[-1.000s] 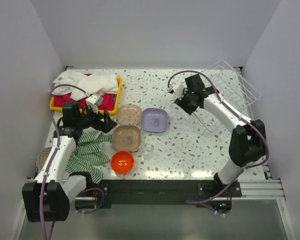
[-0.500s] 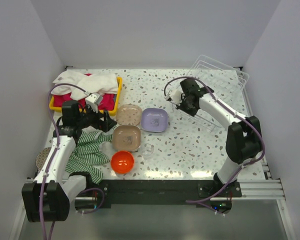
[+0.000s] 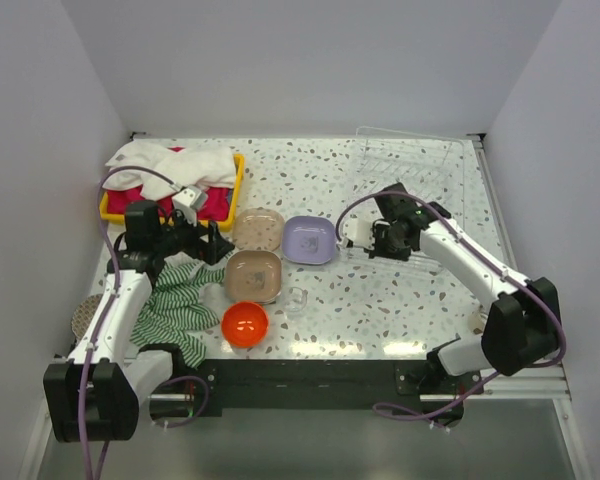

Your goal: Load the mixed dishes into the dish rack

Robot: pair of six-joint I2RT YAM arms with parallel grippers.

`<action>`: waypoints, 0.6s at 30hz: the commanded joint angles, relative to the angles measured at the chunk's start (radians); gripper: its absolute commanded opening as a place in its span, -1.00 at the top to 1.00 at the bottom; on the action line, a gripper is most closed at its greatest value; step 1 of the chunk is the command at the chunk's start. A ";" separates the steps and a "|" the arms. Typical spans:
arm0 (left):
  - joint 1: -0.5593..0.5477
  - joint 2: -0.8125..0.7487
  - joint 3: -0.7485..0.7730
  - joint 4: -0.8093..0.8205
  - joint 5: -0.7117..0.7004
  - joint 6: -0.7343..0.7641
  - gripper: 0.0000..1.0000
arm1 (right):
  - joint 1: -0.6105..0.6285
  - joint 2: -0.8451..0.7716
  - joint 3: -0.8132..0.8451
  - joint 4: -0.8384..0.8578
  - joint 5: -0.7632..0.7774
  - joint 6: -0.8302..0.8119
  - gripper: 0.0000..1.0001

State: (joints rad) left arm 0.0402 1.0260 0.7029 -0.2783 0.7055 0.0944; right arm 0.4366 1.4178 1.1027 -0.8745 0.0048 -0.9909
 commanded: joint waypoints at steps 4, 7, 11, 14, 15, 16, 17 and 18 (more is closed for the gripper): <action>-0.028 0.043 0.024 -0.009 0.041 0.071 -0.93 | -0.012 -0.045 -0.050 -0.043 0.035 -0.343 1.00; -0.033 0.051 0.027 -0.013 0.042 0.082 -0.93 | -0.024 -0.039 -0.075 -0.021 0.060 -0.403 1.00; -0.055 0.062 0.032 -0.028 0.054 0.097 -0.93 | -0.048 0.001 -0.060 0.066 0.106 -0.347 1.00; -0.112 0.071 0.055 -0.079 0.052 0.128 -0.93 | -0.053 0.032 0.006 0.028 0.106 -0.275 0.48; -0.140 0.075 0.085 -0.100 0.048 0.155 -0.93 | -0.053 0.030 0.025 0.007 0.097 -0.258 0.34; -0.190 0.078 0.102 -0.149 0.045 0.174 -0.93 | -0.053 0.011 0.042 -0.013 0.083 -0.244 0.09; -0.215 0.085 0.145 -0.180 0.042 0.195 -0.93 | -0.052 -0.005 0.074 -0.042 0.072 -0.203 0.00; -0.239 0.100 0.171 -0.214 0.034 0.243 -0.93 | -0.050 -0.020 0.095 -0.066 0.052 -0.181 -0.10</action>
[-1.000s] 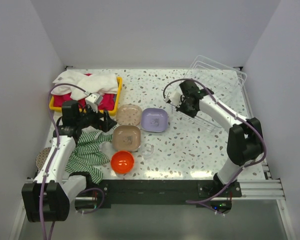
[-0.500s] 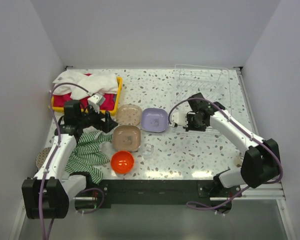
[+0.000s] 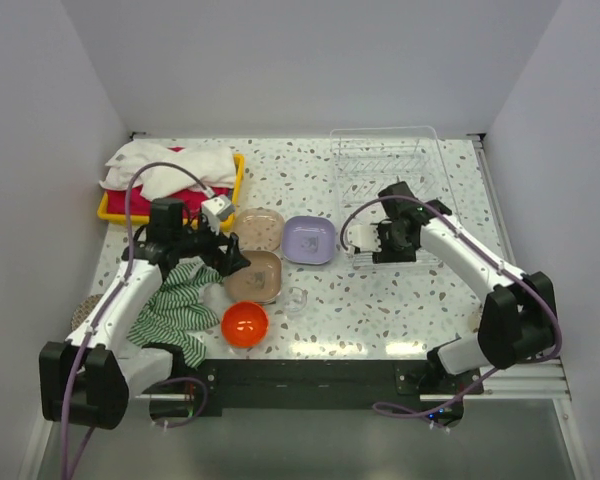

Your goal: Load the mixed dishes into the dish rack

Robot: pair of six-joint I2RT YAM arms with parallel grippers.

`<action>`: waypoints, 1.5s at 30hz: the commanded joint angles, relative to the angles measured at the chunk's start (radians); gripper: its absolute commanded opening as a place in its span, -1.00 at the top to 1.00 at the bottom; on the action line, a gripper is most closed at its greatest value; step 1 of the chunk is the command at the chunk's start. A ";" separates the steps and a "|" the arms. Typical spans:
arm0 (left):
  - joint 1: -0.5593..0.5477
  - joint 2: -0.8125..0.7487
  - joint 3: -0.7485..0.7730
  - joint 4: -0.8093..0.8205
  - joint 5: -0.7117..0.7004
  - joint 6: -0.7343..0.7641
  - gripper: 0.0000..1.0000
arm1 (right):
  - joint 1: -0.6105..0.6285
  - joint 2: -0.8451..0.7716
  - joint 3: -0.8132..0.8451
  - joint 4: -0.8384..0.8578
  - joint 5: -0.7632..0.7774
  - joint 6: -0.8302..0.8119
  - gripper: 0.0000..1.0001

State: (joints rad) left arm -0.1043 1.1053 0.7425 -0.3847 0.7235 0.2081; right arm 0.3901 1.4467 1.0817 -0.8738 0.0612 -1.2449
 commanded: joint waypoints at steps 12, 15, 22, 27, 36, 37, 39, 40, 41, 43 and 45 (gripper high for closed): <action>-0.546 0.050 0.225 -0.462 -0.096 0.375 -0.62 | -0.003 -0.236 0.314 -0.123 -0.031 0.950 -0.40; -0.566 0.071 0.230 -0.453 -0.136 0.346 -0.52 | -0.085 -0.319 0.258 -0.110 -0.153 1.122 -0.44; -0.699 0.197 0.282 -0.410 -0.283 0.364 -0.34 | -0.154 -0.400 0.164 -0.123 -0.201 1.237 -0.44; -0.823 0.292 0.340 -0.408 -0.380 0.406 -0.25 | -0.169 -0.479 0.095 -0.120 -0.207 1.289 -0.44; -0.942 0.370 0.281 -0.344 -0.496 0.358 -0.11 | -0.318 -0.597 0.075 -0.125 -0.267 1.329 -0.43; -0.942 0.379 0.282 -0.341 -0.515 0.352 -0.10 | -0.324 -0.600 0.078 -0.131 -0.267 1.329 -0.43; -0.942 0.401 0.288 -0.330 -0.530 0.338 -0.08 | -0.336 -0.605 0.081 -0.136 -0.271 1.329 -0.43; -0.942 0.407 0.293 -0.326 -0.542 0.336 -0.07 | -0.341 -0.606 0.081 -0.139 -0.274 1.332 -0.43; -0.942 0.421 0.297 -0.321 -0.545 0.335 -0.03 | -0.342 -0.606 0.081 -0.139 -0.276 1.332 -0.43; -0.942 0.433 0.304 -0.310 -0.555 0.335 0.03 | -0.346 -0.602 0.078 -0.134 -0.278 1.334 -0.42; -0.942 0.450 0.308 -0.307 -0.556 0.336 0.24 | -0.349 -0.591 0.076 -0.133 -0.278 1.339 -0.42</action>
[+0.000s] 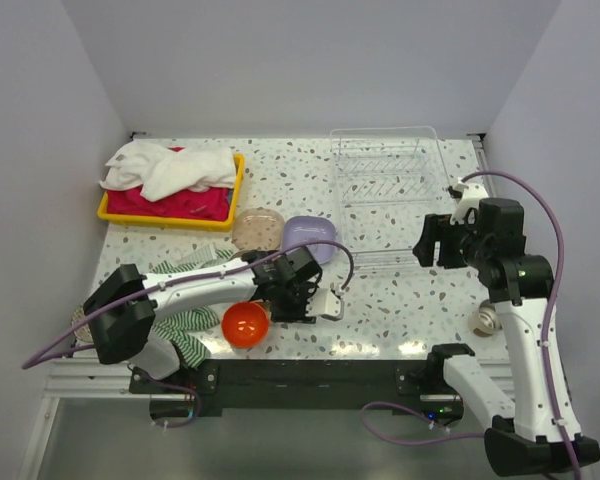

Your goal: Load the mixed dishes into the dish rack

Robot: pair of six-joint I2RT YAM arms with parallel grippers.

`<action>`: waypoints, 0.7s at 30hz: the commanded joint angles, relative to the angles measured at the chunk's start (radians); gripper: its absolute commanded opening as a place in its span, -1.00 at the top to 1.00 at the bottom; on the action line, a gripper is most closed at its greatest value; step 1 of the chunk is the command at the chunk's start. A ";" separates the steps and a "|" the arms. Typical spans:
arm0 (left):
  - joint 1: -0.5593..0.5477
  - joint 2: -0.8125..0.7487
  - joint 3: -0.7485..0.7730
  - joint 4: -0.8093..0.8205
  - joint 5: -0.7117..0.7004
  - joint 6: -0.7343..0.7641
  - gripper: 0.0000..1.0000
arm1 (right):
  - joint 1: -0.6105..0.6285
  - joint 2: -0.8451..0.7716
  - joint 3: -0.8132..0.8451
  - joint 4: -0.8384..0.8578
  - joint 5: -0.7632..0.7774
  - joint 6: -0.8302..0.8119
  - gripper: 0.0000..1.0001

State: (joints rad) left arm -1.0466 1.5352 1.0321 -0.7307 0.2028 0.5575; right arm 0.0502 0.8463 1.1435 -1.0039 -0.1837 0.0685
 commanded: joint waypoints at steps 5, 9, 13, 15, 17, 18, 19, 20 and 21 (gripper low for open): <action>0.000 0.011 0.074 -0.012 -0.037 0.007 0.97 | -0.010 0.037 0.021 -0.013 -0.048 0.043 -0.40; -0.001 -0.055 0.153 -0.120 -0.034 0.025 1.00 | -0.010 0.082 0.064 -0.018 -0.181 0.063 -0.41; -0.023 -0.136 0.282 -0.167 -0.249 0.059 1.00 | -0.010 0.197 0.136 0.046 -0.422 0.206 -0.51; -0.026 -0.150 0.289 -0.103 -0.427 0.088 1.00 | -0.007 0.267 0.154 0.133 -0.575 0.346 -0.57; -0.024 -0.161 0.240 -0.020 -0.711 0.206 1.00 | -0.009 0.334 0.154 0.207 -0.667 0.440 -0.59; -0.026 -0.167 0.211 0.099 -0.789 0.257 1.00 | -0.007 0.359 0.156 0.276 -0.738 0.530 -0.59; -0.026 -0.179 0.151 0.173 -0.918 0.363 1.00 | -0.009 0.376 0.159 0.296 -0.753 0.569 -0.60; -0.029 -0.179 0.128 0.291 -0.965 0.408 1.00 | -0.009 0.411 0.165 0.313 -0.766 0.602 -0.59; -0.030 -0.178 0.103 0.338 -0.997 0.448 1.00 | -0.010 0.427 0.173 0.347 -0.784 0.658 -0.59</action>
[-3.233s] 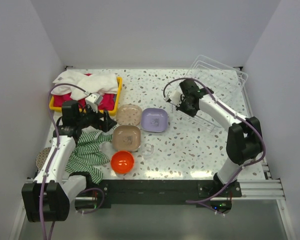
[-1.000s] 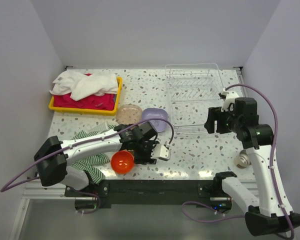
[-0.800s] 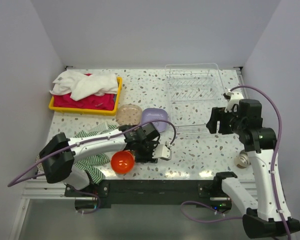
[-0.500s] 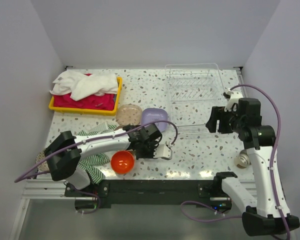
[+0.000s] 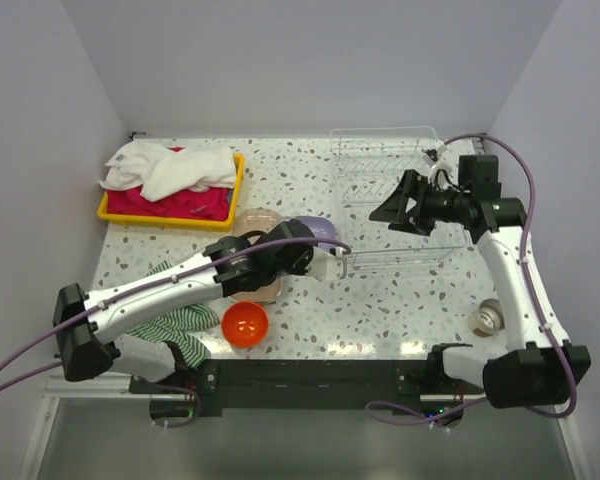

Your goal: Load the mixed dishes into the dish rack

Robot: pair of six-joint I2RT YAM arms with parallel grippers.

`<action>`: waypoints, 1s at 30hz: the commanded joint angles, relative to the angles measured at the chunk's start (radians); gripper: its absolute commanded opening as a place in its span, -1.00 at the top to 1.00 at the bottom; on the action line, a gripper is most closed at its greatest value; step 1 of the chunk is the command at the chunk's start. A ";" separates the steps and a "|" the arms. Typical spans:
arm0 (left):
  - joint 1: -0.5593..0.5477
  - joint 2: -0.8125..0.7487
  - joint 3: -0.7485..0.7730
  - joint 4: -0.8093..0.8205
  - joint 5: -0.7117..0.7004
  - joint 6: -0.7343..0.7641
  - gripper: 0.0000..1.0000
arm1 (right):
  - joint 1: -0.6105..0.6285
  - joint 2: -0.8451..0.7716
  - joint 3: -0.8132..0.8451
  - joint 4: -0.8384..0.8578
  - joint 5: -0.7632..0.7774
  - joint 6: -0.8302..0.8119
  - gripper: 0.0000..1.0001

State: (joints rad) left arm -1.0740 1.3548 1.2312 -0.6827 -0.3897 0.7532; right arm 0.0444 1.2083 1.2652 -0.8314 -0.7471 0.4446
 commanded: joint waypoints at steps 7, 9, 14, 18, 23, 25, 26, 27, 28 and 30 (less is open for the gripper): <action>-0.024 -0.011 -0.418 1.197 -0.508 0.903 1.00 | 0.009 0.174 0.115 0.258 -0.232 0.439 -0.59; -0.036 0.003 -0.560 1.562 -0.412 1.087 1.00 | 0.009 0.209 0.137 0.282 -0.230 0.465 -0.59; -0.104 0.046 -0.622 1.650 -0.379 1.069 1.00 | 0.017 0.281 0.184 0.264 -0.230 0.451 -0.59; -0.136 0.075 -0.651 1.729 -0.344 1.115 1.00 | 0.043 0.326 0.192 0.238 -0.218 0.436 -0.59; -0.144 0.121 -0.601 1.700 -0.351 1.092 1.00 | 0.113 0.356 0.188 0.302 -0.242 0.468 -0.59; -0.144 0.150 -0.582 1.697 -0.348 1.098 1.00 | 0.130 0.362 0.186 0.328 -0.255 0.488 -0.59; -0.144 0.161 -0.561 1.692 -0.350 1.092 1.00 | 0.144 0.367 0.186 0.351 -0.258 0.503 -0.59; -0.144 0.177 -0.550 1.686 -0.353 1.085 1.00 | 0.150 0.370 0.188 0.360 -0.267 0.509 -0.59; -0.144 0.184 -0.543 1.686 -0.353 1.086 1.00 | 0.161 0.373 0.189 0.367 -0.268 0.516 -0.59; -0.144 0.205 -0.529 1.690 -0.348 1.091 1.00 | 0.169 0.381 0.194 0.371 -0.276 0.523 -0.58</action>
State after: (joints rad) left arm -1.2137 1.5345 0.6380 0.9207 -0.7536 1.8286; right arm 0.1974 1.5818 1.4200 -0.5217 -0.9653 0.9089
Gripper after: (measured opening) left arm 0.084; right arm 0.796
